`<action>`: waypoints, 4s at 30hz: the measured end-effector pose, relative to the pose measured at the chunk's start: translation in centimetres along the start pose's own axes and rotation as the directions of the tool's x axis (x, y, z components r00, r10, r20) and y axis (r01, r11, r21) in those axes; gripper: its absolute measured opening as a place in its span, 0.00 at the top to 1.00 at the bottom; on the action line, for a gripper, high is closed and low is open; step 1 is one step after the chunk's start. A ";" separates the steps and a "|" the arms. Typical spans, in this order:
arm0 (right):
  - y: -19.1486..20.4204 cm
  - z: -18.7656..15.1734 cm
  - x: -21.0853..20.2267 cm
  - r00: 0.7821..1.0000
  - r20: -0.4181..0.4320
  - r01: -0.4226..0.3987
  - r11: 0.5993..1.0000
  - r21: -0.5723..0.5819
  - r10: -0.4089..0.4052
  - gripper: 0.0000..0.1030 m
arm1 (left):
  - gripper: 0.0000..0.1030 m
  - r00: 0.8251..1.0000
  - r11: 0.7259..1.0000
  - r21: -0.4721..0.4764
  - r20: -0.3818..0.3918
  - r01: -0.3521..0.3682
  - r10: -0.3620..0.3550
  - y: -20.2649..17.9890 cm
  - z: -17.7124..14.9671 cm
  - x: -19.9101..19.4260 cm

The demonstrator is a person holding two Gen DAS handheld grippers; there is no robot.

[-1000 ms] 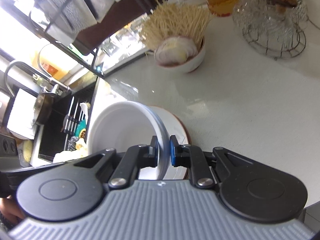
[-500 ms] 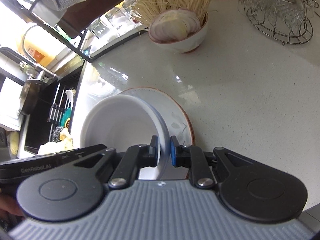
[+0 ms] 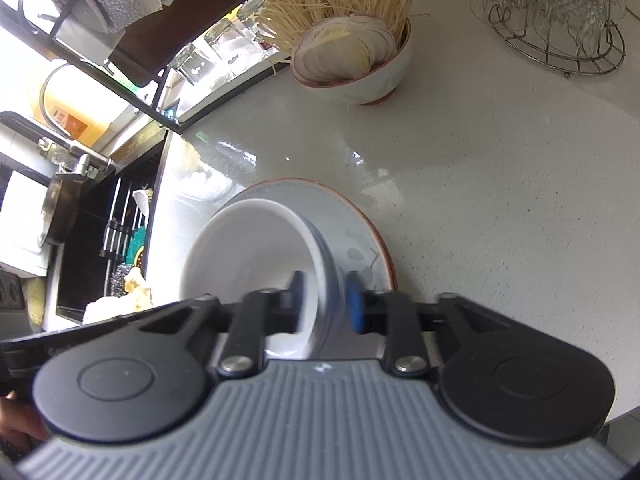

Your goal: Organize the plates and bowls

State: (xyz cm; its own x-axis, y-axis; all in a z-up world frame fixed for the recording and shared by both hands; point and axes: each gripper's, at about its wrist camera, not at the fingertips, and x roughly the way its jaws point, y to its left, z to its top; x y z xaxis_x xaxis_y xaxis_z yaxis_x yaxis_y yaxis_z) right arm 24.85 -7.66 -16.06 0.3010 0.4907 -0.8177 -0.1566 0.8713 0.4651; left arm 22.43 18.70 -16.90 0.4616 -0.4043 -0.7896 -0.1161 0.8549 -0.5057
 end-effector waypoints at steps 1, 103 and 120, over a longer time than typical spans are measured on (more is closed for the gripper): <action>0.1 -0.1 -0.3 1.000 0.015 0.000 1.000 -0.003 0.000 0.52 | 0.61 1.000 1.000 -0.002 0.006 0.000 0.000 0.0 0.1 -0.2; -0.9 -21.2 -27.0 0.871 0.488 0.128 0.939 -0.319 0.047 0.47 | 0.09 0.884 0.937 0.176 0.418 -0.302 0.207 -18.4 -27.2 -20.3; -2.4 -21.0 -27.8 0.863 0.503 0.132 0.947 -0.293 0.036 0.46 | 0.08 0.881 0.937 0.153 0.416 -0.313 0.226 -18.9 -26.6 -19.9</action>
State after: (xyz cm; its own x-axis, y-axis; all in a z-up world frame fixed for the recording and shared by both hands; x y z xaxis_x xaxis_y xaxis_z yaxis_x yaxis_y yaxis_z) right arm -2.93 -23.12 -1.53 0.7279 0.4485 -0.5186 -0.3839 0.8933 0.2337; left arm -8.00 1.90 -0.84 0.7463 -0.0279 -0.6650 -0.1184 0.9776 -0.1739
